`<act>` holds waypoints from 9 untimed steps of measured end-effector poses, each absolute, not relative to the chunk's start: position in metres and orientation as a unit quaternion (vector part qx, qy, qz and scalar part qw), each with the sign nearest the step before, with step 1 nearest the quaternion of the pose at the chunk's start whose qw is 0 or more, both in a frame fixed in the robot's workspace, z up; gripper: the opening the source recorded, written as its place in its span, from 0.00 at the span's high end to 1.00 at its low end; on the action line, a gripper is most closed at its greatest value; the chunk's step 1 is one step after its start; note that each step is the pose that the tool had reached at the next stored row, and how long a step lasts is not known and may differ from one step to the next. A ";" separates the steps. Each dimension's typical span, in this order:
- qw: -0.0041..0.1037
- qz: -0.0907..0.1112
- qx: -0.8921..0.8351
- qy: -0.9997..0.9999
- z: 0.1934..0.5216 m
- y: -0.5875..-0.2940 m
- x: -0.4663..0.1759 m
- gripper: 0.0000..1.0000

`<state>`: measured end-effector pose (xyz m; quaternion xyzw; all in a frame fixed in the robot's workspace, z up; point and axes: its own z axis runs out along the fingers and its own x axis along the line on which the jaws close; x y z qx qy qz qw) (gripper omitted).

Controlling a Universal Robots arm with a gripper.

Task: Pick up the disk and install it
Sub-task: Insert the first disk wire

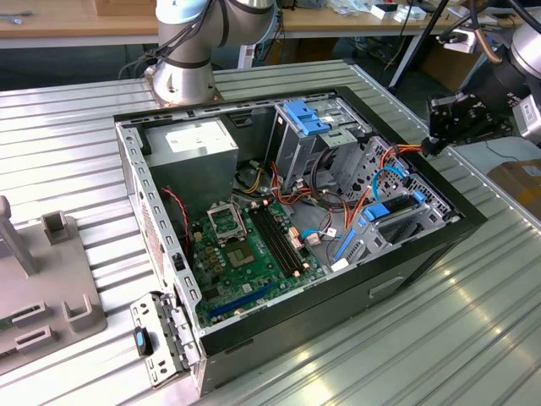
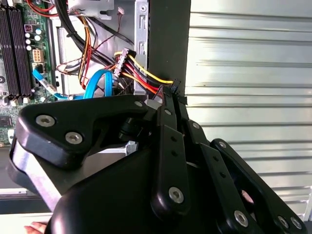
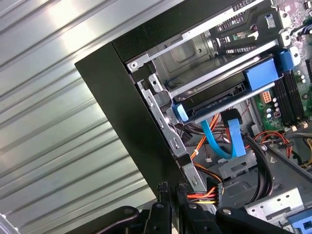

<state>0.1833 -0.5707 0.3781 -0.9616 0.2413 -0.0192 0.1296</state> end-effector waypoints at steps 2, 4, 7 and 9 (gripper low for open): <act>0.130 -0.019 -0.961 0.243 0.378 -0.571 0.179 0.84; 0.130 -0.019 -0.961 0.243 0.378 -0.571 0.176 0.84; 0.130 -0.019 -0.961 0.244 0.378 -0.573 0.170 0.84; 0.130 -0.019 -0.961 0.244 0.378 -0.573 0.166 0.84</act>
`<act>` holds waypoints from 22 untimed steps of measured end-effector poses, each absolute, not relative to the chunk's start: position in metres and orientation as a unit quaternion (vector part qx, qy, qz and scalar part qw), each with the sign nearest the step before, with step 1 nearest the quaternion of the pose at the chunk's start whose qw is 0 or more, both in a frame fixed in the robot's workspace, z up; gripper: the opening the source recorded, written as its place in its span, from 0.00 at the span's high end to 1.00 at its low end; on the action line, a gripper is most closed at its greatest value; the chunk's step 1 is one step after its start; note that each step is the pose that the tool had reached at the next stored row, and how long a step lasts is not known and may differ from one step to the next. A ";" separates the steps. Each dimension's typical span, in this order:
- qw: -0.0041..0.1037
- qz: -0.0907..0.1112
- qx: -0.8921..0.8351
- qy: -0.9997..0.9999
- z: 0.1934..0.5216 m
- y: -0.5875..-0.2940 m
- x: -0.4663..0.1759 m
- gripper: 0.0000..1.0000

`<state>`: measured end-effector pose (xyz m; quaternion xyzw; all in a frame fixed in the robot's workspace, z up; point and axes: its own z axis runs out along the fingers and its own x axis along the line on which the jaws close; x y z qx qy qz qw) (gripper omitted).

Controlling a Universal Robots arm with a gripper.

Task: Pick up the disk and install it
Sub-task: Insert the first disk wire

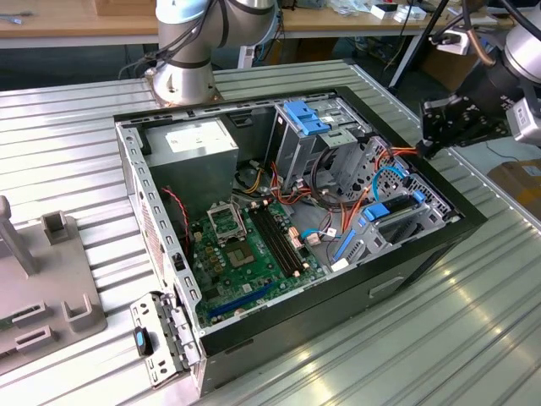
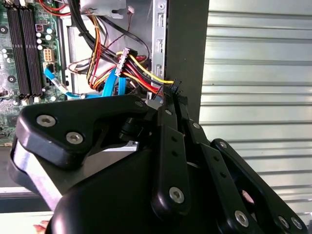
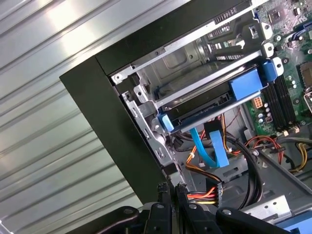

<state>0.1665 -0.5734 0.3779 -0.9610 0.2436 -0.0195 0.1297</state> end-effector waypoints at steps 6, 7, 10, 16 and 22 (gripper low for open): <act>0.130 -0.020 -0.960 0.248 0.378 -0.575 0.154 0.84; 0.129 -0.021 -0.958 0.257 0.377 -0.575 0.154 0.84; 0.126 -0.026 -0.950 0.284 0.377 -0.575 0.154 0.84; 0.124 -0.031 -0.939 0.320 0.377 -0.575 0.154 0.84; 0.121 -0.039 -0.916 0.382 0.377 -0.575 0.154 0.84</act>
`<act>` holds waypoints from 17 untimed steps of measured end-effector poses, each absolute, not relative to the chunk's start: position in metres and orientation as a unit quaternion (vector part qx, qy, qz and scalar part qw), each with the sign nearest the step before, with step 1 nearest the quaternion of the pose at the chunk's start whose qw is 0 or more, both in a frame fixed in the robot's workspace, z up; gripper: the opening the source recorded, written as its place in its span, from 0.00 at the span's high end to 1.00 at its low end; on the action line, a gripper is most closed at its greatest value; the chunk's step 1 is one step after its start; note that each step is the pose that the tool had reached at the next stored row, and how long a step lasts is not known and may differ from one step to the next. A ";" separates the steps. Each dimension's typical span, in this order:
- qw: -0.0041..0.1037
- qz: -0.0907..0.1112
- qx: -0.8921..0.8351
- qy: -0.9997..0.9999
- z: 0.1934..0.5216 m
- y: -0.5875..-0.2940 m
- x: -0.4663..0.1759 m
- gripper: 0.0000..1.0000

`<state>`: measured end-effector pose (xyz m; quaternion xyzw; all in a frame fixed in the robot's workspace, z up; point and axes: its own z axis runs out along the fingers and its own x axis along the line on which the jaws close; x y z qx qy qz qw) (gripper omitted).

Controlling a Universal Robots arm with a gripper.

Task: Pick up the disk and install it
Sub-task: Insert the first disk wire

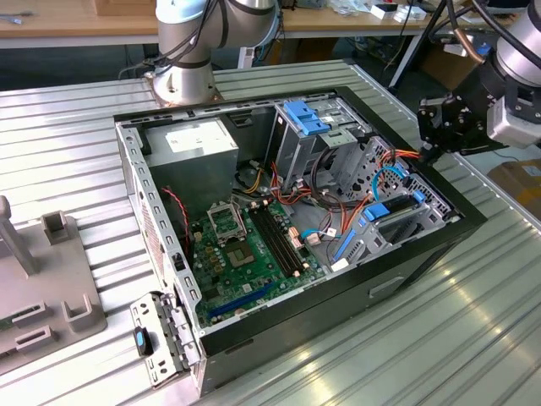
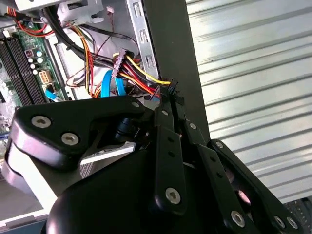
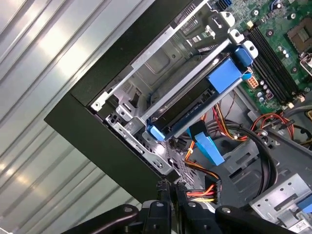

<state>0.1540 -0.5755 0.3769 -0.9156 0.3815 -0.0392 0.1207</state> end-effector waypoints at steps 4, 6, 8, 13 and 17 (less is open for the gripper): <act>0.120 -0.042 -0.906 0.405 0.377 -0.575 0.154 0.84; 0.119 -0.044 -0.901 0.414 0.377 -0.575 0.154 0.84; 0.119 -0.045 -0.897 0.424 0.377 -0.575 0.154 0.84; 0.118 -0.047 -0.887 0.444 0.377 -0.575 0.154 0.84; 0.118 -0.048 -0.886 0.445 0.377 -0.575 0.154 0.84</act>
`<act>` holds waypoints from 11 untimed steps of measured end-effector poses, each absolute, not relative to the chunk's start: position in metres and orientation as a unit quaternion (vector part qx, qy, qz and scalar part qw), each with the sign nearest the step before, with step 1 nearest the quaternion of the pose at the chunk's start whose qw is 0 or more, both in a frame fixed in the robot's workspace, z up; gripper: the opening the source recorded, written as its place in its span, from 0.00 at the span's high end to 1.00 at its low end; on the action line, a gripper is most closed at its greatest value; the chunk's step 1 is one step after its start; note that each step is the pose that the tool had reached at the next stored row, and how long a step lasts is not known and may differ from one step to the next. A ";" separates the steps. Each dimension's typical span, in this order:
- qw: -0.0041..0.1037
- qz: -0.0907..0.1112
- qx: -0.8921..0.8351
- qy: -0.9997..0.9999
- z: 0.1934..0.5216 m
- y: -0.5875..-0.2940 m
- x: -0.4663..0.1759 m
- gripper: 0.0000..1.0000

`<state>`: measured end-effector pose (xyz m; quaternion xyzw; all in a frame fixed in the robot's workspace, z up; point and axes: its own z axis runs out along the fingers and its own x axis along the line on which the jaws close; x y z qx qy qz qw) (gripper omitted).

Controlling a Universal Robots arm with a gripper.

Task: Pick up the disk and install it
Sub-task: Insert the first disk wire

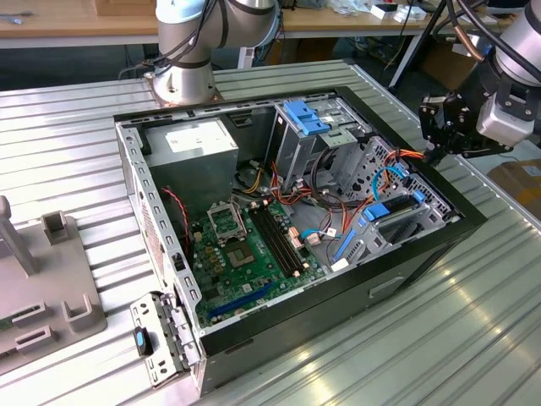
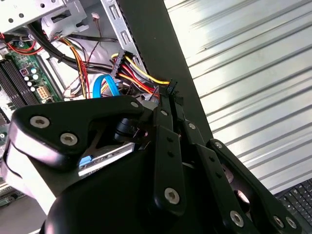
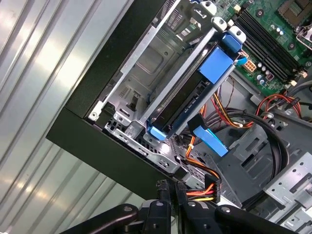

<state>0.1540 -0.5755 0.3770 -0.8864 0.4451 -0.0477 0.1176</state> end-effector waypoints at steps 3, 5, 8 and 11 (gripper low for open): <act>0.118 -0.048 -0.886 0.446 0.377 -0.575 0.154 0.84; 0.117 -0.048 -0.885 0.447 0.377 -0.575 0.154 0.84; 0.117 -0.050 -0.879 0.459 0.377 -0.575 0.154 0.84; 0.116 -0.051 -0.874 0.469 0.377 -0.576 0.154 0.84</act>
